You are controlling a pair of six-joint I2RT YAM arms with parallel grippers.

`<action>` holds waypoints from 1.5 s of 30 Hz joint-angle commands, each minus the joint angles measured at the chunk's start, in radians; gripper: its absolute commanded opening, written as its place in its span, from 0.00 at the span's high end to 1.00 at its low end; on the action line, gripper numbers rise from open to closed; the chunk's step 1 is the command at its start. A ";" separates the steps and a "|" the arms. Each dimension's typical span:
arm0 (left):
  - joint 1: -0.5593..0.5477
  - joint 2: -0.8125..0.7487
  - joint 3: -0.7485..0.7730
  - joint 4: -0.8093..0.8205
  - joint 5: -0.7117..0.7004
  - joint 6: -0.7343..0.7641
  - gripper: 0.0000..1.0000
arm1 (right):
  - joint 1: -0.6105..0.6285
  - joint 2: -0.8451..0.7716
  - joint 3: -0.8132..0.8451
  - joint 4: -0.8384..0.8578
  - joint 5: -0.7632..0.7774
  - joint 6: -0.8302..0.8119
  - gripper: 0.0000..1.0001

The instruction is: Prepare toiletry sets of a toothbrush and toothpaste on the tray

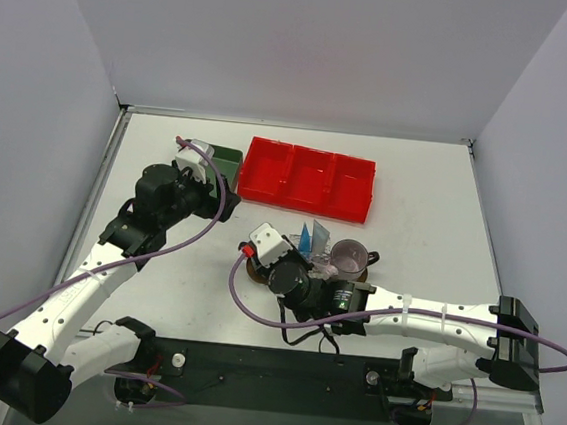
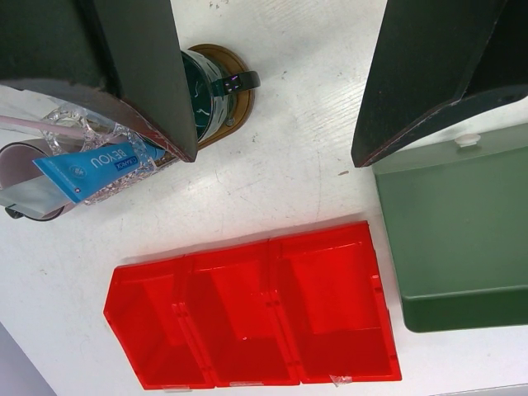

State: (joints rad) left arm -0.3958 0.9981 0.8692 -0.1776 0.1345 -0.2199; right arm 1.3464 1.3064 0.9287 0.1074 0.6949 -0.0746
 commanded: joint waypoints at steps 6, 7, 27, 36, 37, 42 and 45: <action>0.005 -0.003 0.040 0.009 -0.009 0.017 0.14 | -0.033 -0.007 -0.024 0.040 -0.006 0.044 1.00; 0.005 -0.003 0.040 0.010 -0.009 0.017 0.14 | -0.036 -0.007 -0.025 0.040 -0.008 0.047 1.00; 0.005 -0.001 0.040 0.009 -0.007 0.017 0.14 | -0.039 -0.032 -0.018 0.018 -0.024 0.058 0.56; 0.005 0.000 0.040 0.010 -0.007 0.017 0.14 | -0.030 -0.056 -0.016 0.014 -0.032 0.058 0.41; 0.005 -0.001 0.040 0.010 -0.007 0.017 0.14 | -0.030 -0.061 -0.014 0.014 -0.034 0.061 0.39; 0.005 -0.001 0.040 0.009 -0.006 0.019 0.14 | -0.032 -0.087 -0.013 0.003 -0.063 0.068 0.27; 0.005 0.002 0.039 0.010 -0.006 0.019 0.14 | -0.032 -0.104 -0.010 -0.006 -0.093 0.075 0.26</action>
State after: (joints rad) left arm -0.3958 0.9985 0.8692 -0.1776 0.1341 -0.2134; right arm 1.3106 1.2514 0.9066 0.1062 0.6277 -0.0219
